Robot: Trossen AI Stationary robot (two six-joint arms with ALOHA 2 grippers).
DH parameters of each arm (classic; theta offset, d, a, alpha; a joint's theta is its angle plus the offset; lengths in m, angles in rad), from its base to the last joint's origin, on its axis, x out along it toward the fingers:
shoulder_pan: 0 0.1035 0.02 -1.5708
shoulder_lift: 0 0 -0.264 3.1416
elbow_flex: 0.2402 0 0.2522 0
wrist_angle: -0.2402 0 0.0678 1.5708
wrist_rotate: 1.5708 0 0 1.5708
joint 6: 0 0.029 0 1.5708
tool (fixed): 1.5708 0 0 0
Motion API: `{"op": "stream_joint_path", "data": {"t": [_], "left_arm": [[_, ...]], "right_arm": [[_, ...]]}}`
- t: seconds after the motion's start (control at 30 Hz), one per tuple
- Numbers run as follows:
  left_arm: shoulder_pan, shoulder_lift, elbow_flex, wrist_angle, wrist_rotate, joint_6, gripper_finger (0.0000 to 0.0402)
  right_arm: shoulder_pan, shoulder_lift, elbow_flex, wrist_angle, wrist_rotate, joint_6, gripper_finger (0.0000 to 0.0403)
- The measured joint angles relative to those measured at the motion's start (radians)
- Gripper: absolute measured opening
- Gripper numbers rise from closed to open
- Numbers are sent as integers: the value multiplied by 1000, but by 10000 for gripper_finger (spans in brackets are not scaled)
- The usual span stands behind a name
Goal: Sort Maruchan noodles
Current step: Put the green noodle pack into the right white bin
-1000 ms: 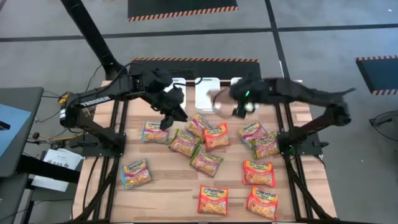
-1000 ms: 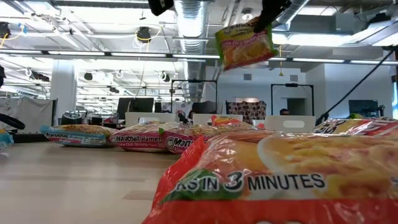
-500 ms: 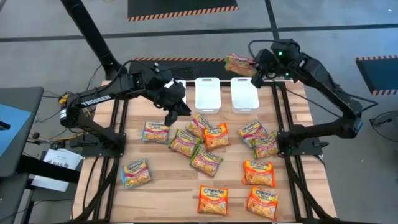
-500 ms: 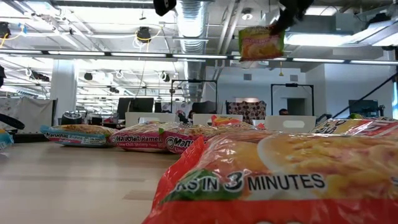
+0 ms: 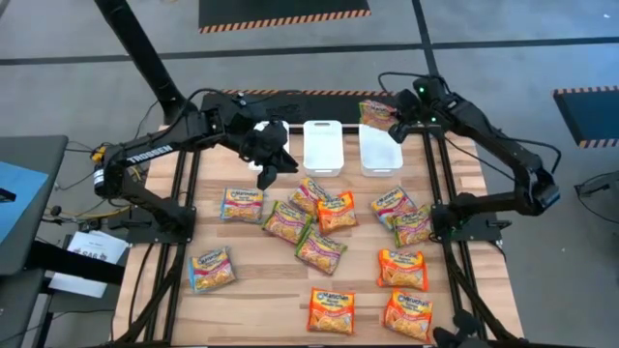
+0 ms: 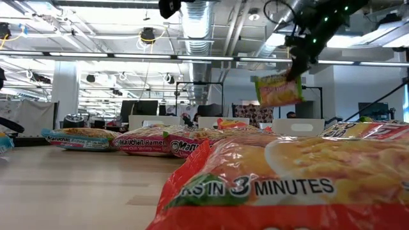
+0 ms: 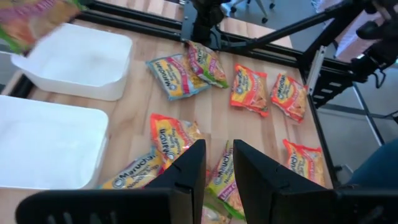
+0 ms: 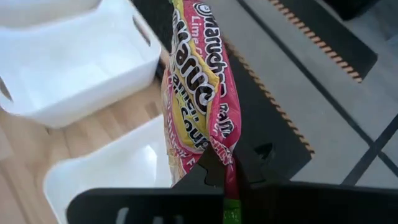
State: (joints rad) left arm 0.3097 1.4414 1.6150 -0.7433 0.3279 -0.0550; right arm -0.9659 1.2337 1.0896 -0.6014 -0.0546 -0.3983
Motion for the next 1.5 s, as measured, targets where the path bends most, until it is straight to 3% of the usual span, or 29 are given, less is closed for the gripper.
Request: {"op": "stream_joint_path", "data": {"t": [0.63, 0.87, 1.5], "left_arm": [[133, 0, 0, -30, 1, 10, 67], [133, 0, 0, -31, 4, 10, 67], [133, 0, 0, -33, 1, 60, 67]], "right_arm": [[-6, 257, -3, 80, 33, -26, 14], [-12, 265, -3, 78, 68, -30, 36], [-17, 243, 26, -64, 100, -52, 25]]}}
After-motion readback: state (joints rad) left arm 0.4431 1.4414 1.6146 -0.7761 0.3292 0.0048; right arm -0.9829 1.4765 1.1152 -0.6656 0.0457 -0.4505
